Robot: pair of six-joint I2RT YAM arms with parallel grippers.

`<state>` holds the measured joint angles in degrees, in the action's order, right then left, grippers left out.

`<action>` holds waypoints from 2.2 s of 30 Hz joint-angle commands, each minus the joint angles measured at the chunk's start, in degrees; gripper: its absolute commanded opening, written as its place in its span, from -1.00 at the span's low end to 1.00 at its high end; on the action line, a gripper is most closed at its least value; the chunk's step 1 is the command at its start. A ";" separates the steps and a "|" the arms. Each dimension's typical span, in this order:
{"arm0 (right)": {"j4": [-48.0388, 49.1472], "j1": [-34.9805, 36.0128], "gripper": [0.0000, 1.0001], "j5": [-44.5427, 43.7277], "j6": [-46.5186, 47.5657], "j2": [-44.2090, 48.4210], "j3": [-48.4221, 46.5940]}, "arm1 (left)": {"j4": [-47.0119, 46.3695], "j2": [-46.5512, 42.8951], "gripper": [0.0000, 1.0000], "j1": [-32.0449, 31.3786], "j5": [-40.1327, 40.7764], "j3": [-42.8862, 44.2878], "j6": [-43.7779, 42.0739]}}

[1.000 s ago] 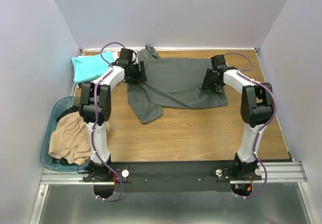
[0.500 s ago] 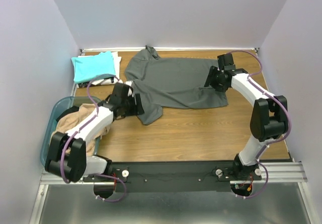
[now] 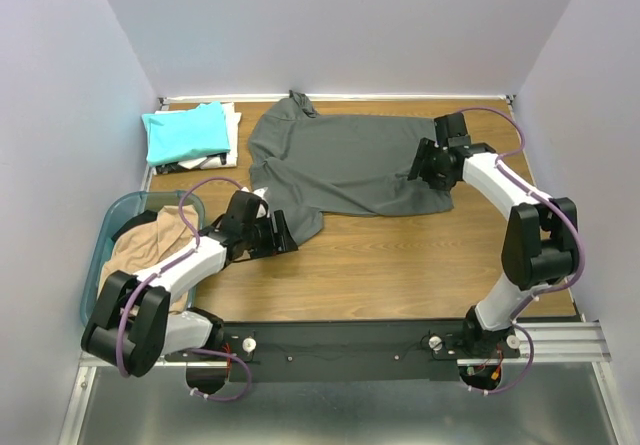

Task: Fold and stack the t-shirts
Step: Flatten the tshirt out

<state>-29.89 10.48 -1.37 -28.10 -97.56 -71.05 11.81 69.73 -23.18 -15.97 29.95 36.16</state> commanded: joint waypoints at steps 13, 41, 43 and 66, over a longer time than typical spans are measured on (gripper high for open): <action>-0.61 -0.11 0.41 0.05 -0.99 4.74 4.86 | -8.91 8.05 0.42 -0.38 0.67 1.24 0.14; -0.35 -3.44 0.54 -10.41 -1.79 8.17 14.88 | -5.41 4.98 -1.00 -0.46 2.95 2.65 1.02; 0.00 -4.15 0.54 -11.02 -1.26 8.79 16.37 | -4.09 3.84 -1.00 -0.38 3.74 3.79 1.02; 4.05 -6.26 0.14 -9.88 -1.87 8.70 19.72 | 10.33 -10.85 -1.00 1.91 7.80 4.94 3.65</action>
<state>-26.55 4.75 -10.48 -29.52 -89.80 -52.88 19.94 59.53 -21.69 -9.41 34.28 39.05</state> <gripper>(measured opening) 0.589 0.006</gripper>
